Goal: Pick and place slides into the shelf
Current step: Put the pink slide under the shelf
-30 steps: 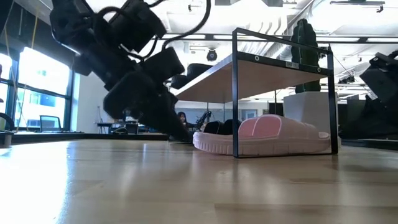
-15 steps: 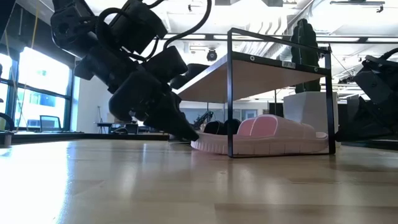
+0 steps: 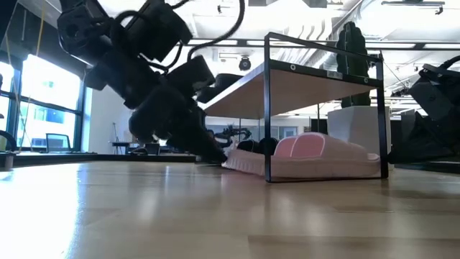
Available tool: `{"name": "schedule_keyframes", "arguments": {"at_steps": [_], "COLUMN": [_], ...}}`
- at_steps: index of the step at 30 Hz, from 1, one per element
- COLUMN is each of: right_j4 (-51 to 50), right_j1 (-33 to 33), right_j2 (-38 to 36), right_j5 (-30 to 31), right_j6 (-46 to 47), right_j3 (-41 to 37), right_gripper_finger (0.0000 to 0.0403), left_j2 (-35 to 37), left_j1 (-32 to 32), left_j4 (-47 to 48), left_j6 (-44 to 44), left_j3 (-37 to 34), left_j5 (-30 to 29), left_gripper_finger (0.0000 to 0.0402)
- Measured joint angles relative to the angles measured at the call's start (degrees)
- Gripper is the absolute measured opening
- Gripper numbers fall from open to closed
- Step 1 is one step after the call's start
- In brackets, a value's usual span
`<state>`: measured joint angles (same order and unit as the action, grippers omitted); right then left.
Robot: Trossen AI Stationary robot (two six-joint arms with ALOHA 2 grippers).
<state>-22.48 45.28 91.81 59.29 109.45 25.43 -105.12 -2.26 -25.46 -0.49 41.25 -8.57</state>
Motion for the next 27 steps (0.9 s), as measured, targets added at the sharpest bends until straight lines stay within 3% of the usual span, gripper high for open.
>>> {"name": "schedule_keyframes", "arguments": {"at_steps": [14,27], "right_j4": [0.5,-0.62], "right_j1": [-0.27,-0.05], "right_j2": [0.0,0.0], "right_j5": [0.33,0.27], "right_j6": [-0.1,2.58], "right_j3": [-0.06,-0.09], "right_gripper_finger": [0.0,0.0], "left_j2": [-4.67,-4.79], "left_j1": [0.0,-0.04], "left_j4": [-4.65,-3.12], "left_j6": [-0.04,0.07], "left_j3": [0.07,1.55], "left_j5": [1.47,2.16], "left_gripper_finger": [0.0,0.0]}}
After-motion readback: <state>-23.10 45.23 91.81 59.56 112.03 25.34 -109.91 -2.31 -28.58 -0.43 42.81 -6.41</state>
